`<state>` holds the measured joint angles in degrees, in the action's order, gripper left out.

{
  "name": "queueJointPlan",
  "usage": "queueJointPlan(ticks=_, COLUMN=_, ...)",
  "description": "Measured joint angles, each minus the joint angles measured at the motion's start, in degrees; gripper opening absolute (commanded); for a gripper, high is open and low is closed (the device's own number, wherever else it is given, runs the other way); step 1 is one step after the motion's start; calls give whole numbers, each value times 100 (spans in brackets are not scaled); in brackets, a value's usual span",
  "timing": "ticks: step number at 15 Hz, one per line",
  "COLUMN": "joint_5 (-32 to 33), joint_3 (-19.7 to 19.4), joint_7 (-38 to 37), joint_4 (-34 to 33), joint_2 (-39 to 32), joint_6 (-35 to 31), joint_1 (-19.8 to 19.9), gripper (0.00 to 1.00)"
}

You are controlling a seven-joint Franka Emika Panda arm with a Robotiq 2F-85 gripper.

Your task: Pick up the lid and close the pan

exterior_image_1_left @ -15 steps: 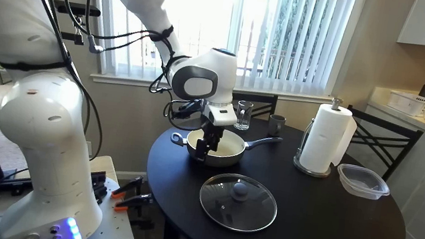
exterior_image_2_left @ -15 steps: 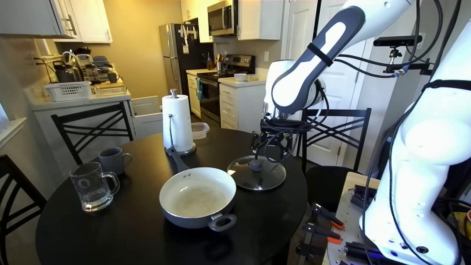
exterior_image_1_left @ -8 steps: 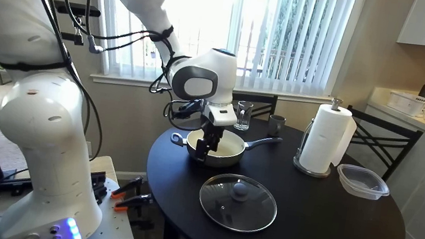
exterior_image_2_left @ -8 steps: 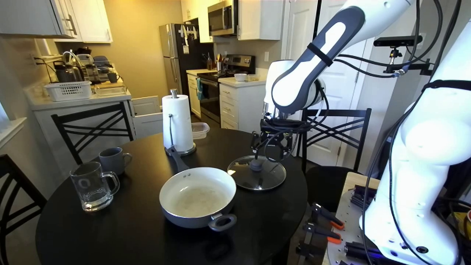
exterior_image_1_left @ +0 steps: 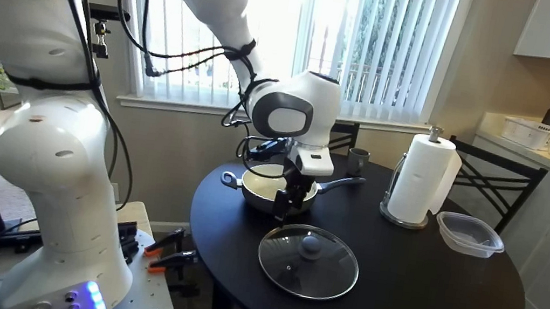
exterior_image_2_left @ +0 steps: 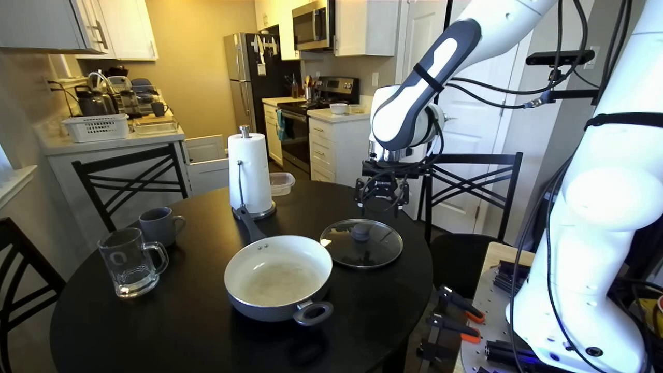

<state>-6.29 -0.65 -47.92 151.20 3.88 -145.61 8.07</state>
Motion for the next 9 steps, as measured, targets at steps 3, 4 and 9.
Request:
queueJointPlan(ticks=3, joint_5=-7, joint_3=-84, joint_7=0, joint_4=-478, joint_2=-618, joint_6=-44, joint_1=-28, gripper=100)
queueJointPlan(ticks=4, joint_5=-7, joint_3=-118, joint_7=-1, joint_4=-632, joint_2=-855, joint_6=-112, joint_1=-50, gripper=100)
queueJointPlan(ticks=9, joint_5=-254, joint_3=-330, joint_7=-1, joint_4=-1061, joint_2=-1783, joint_6=-584, joint_1=-187, gripper=100)
